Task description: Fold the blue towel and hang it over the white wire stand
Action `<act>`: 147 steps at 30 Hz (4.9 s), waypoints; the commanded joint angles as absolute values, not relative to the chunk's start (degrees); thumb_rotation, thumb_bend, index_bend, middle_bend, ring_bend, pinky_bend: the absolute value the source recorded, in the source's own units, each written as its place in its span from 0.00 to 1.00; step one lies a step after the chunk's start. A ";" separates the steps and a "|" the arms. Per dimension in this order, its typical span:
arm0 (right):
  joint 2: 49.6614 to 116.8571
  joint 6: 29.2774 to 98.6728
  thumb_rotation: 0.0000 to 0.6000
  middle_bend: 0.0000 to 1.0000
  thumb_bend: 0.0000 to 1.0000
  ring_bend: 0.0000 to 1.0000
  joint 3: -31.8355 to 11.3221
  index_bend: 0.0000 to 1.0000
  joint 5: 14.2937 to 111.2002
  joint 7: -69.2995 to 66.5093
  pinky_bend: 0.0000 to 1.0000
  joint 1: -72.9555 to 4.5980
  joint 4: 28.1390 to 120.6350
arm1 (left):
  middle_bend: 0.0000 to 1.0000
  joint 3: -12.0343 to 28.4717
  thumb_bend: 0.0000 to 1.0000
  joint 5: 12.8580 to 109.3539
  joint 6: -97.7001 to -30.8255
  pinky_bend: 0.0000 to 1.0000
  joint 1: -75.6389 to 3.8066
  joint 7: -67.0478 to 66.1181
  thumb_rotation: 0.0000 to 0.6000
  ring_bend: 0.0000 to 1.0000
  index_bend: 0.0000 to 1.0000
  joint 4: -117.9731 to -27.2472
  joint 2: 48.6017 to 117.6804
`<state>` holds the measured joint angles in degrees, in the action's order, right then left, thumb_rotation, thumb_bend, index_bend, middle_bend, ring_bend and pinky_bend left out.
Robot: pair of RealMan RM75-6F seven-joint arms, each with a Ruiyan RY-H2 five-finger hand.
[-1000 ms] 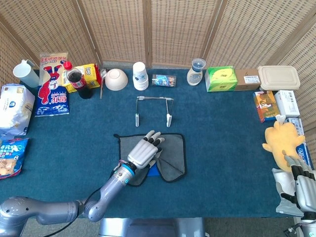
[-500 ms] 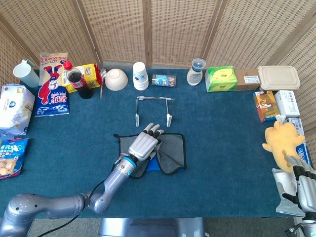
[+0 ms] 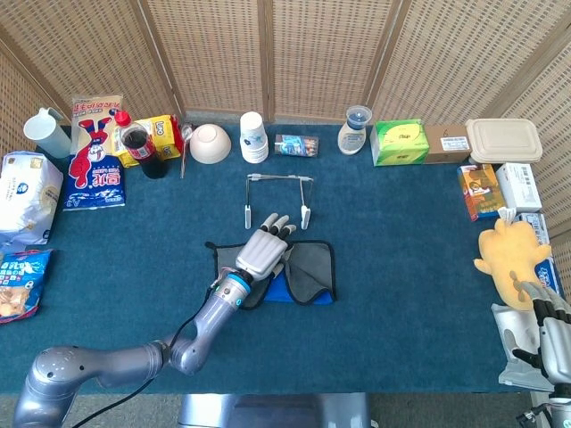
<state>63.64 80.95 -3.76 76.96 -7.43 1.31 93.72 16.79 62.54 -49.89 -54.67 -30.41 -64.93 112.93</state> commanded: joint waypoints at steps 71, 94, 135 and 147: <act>63.60 80.02 1.00 0.11 0.36 0.04 -3.66 0.08 78.07 -6.60 0.00 0.32 95.14 | 0.11 -1.86 0.25 78.70 -67.11 0.00 -39.32 -27.67 1.00 0.00 0.26 -93.52 92.56; 63.67 79.83 1.00 0.11 0.36 0.04 -3.57 0.08 77.88 -7.12 0.00 0.18 94.81 | 0.11 -2.37 0.25 81.76 -67.92 0.00 -34.39 -26.09 1.00 0.00 0.23 -82.11 99.84; 63.28 79.82 1.00 0.12 0.36 0.04 -3.62 0.08 77.32 -6.33 0.00 0.19 95.38 | 0.32 4.57 0.31 84.42 -69.32 0.00 -33.91 -14.99 1.00 0.07 0.60 -71.14 106.78; 63.00 79.75 1.00 0.12 0.36 0.04 -3.63 0.08 77.16 -5.49 0.00 0.08 96.01 | 0.32 8.06 0.30 81.94 -68.64 0.00 -34.46 -11.39 1.00 0.07 0.60 -66.70 107.61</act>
<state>63.01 79.77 -3.63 77.18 -5.50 0.09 96.00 7.61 82.32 -69.01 -34.20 -11.86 -67.33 107.36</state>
